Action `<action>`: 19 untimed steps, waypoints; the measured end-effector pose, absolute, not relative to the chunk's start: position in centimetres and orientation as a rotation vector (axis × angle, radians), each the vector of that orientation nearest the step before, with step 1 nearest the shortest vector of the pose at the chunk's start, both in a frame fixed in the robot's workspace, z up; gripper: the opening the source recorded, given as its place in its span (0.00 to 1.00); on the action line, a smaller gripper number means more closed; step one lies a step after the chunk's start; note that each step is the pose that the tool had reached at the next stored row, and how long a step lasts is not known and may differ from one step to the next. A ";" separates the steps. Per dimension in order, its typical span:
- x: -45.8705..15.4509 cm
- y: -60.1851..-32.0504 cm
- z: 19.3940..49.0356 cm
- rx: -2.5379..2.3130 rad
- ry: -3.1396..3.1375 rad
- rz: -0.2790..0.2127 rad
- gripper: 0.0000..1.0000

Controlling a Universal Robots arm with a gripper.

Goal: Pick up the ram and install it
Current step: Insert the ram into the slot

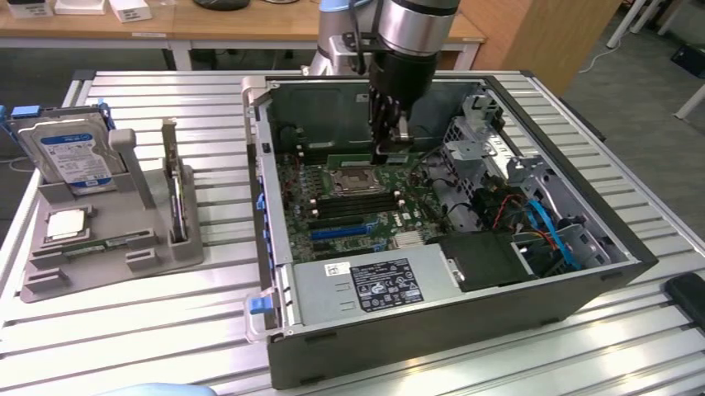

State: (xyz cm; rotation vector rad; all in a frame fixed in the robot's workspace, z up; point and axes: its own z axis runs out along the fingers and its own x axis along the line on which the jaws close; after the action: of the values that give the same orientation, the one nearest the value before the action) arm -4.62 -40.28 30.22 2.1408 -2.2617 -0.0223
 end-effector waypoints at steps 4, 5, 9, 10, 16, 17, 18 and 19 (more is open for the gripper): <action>-4.6 -40.3 29.7 2.142 -2.261 -0.021 0.13; -4.6 -40.2 29.5 2.143 -2.259 -0.021 0.13; -4.7 -40.2 29.3 2.151 -2.252 -0.020 0.13; -4.9 -40.2 29.3 2.153 -2.251 -0.019 0.13; -5.2 -40.2 29.2 2.185 -2.265 0.029 0.13; -5.3 -40.2 29.2 2.188 -2.266 0.034 0.13; -5.3 -40.2 29.2 2.189 -2.265 0.034 0.13; -5.3 -40.2 29.2 2.190 -2.265 0.034 0.13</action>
State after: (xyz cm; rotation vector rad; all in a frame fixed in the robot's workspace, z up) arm -5.27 -40.20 29.23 2.1895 -2.2647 0.0343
